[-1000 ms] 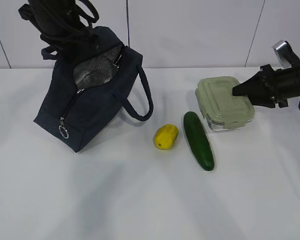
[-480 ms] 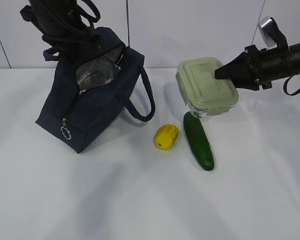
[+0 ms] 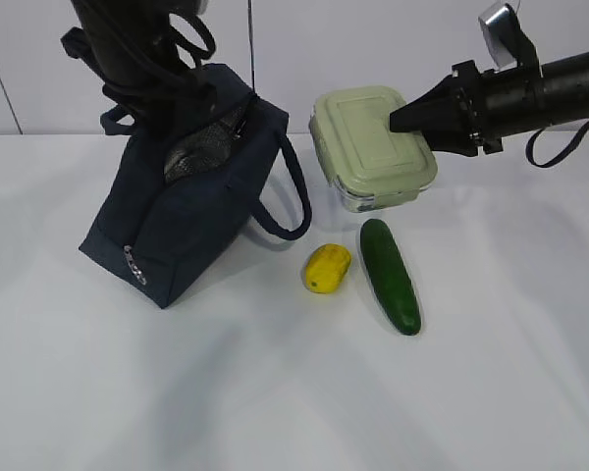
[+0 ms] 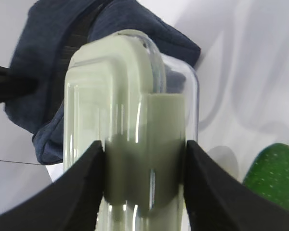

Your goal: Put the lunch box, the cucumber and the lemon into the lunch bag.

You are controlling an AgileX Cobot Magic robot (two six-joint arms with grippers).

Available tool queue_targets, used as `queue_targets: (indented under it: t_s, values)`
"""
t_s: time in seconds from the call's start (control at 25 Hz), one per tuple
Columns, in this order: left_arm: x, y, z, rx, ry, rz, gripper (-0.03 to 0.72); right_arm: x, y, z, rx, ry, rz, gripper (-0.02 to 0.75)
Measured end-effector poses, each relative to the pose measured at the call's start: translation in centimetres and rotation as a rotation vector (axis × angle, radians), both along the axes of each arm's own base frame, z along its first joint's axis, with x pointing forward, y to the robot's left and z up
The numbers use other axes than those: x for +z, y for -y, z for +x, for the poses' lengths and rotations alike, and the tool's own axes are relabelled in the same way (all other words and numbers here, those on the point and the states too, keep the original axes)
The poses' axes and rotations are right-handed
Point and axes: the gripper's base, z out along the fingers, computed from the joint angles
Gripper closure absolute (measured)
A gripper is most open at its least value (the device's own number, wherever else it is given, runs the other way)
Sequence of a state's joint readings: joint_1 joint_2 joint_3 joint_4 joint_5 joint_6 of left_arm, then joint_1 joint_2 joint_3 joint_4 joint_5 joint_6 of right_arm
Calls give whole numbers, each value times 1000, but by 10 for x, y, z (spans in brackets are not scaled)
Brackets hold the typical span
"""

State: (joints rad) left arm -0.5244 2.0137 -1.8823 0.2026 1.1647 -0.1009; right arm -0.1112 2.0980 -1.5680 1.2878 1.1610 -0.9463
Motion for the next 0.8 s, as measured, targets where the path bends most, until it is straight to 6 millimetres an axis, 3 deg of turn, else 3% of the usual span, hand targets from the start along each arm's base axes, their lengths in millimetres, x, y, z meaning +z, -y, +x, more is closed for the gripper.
queue_targets:
  t_s: [0.28,0.8]
  values:
    - [-21,16,0,-27,-49,6,685,10,-13,-3,28,17,7,376]
    - [-19,17,-1,-23,-59,-1,685,38,-14,-4,25,78,16,376]
